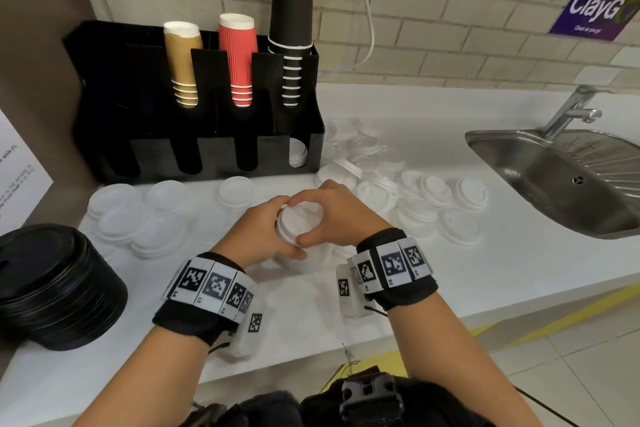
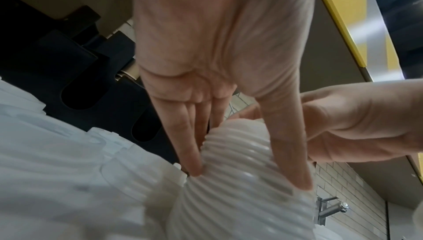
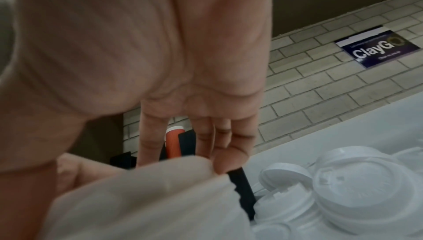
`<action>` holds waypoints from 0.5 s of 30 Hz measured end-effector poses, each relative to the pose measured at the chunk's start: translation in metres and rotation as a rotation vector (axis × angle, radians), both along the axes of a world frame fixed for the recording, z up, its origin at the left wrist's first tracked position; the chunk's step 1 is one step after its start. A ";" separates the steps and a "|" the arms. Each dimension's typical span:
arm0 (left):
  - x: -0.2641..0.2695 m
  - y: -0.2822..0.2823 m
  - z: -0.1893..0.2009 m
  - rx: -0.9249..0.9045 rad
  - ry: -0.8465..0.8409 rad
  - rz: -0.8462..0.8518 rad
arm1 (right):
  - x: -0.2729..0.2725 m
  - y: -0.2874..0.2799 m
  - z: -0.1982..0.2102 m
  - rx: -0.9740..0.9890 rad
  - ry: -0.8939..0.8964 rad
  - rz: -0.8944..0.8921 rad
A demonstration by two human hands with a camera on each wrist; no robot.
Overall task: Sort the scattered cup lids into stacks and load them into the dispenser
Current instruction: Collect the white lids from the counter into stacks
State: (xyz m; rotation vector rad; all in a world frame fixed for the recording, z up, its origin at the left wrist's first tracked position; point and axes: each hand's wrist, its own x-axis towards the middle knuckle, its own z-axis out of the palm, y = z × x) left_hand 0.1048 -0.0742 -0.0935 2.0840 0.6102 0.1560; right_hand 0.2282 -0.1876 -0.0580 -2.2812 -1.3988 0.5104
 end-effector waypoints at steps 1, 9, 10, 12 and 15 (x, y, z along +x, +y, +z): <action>0.000 0.000 0.000 0.008 0.003 -0.005 | 0.000 0.001 0.000 -0.009 0.002 0.000; 0.003 0.001 0.005 0.037 -0.005 -0.027 | 0.026 -0.029 0.003 0.057 0.179 -0.164; 0.003 0.002 0.006 0.037 0.000 -0.029 | 0.038 -0.039 0.005 0.056 0.133 -0.275; 0.003 0.003 0.005 0.035 0.001 -0.036 | 0.065 -0.061 0.006 -0.098 -0.035 -0.501; 0.004 0.004 0.005 0.028 -0.003 -0.040 | 0.095 -0.091 0.003 -0.502 -0.084 -0.708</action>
